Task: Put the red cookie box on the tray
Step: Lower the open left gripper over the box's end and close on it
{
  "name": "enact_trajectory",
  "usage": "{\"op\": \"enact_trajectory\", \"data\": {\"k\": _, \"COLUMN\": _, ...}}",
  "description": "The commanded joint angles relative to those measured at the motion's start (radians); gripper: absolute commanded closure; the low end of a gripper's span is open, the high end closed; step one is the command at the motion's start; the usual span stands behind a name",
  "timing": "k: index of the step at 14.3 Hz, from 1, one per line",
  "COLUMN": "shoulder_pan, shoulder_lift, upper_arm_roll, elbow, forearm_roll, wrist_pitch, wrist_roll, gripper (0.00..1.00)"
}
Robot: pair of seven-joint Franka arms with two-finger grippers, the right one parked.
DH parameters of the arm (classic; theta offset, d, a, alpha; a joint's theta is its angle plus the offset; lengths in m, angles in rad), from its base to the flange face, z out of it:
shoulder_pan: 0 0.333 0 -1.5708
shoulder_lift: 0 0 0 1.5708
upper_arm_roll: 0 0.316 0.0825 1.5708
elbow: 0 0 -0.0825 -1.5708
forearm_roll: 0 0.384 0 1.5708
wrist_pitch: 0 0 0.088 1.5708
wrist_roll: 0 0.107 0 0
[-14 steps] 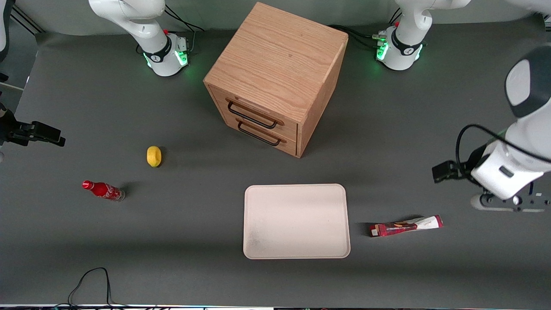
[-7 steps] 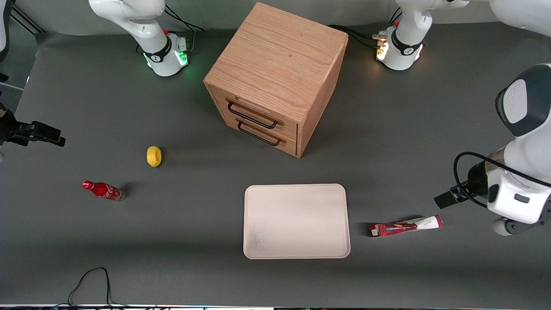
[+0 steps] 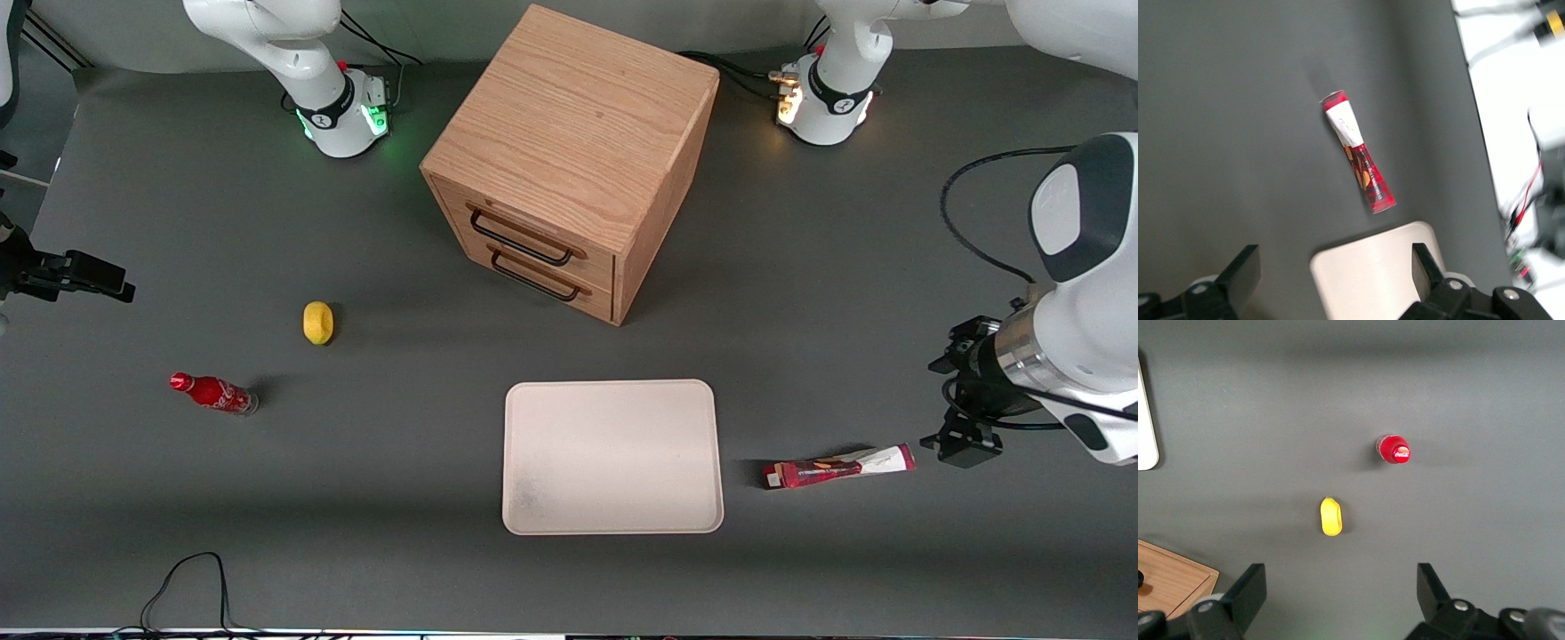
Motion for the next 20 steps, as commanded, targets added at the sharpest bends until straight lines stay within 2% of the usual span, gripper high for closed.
{"op": "enact_trajectory", "data": {"k": 1, "shoulder_pan": -0.004, "shoulder_lift": 0.039, "upper_arm_roll": 0.007, "elbow": 0.010, "forearm_roll": 0.000, "wrist_pitch": 0.057, "wrist_roll": -0.179, "gripper": 0.00}}
{"op": "enact_trajectory", "data": {"k": 6, "shoulder_pan": -0.001, "shoulder_lift": 0.169, "upper_arm_roll": 0.007, "elbow": -0.031, "forearm_roll": 0.000, "wrist_pitch": 0.175, "wrist_roll": -0.184, "gripper": 0.00}}
{"op": "enact_trajectory", "data": {"k": 11, "shoulder_pan": 0.011, "shoulder_lift": 0.197, "upper_arm_roll": 0.009, "elbow": -0.203, "forearm_roll": 0.002, "wrist_pitch": 0.425, "wrist_roll": -0.185, "gripper": 0.00}}
{"op": "enact_trajectory", "data": {"k": 20, "shoulder_pan": 0.016, "shoulder_lift": 0.260, "upper_arm_roll": 0.012, "elbow": -0.316, "forearm_roll": 0.003, "wrist_pitch": 0.611, "wrist_roll": -0.254, "gripper": 0.00}}
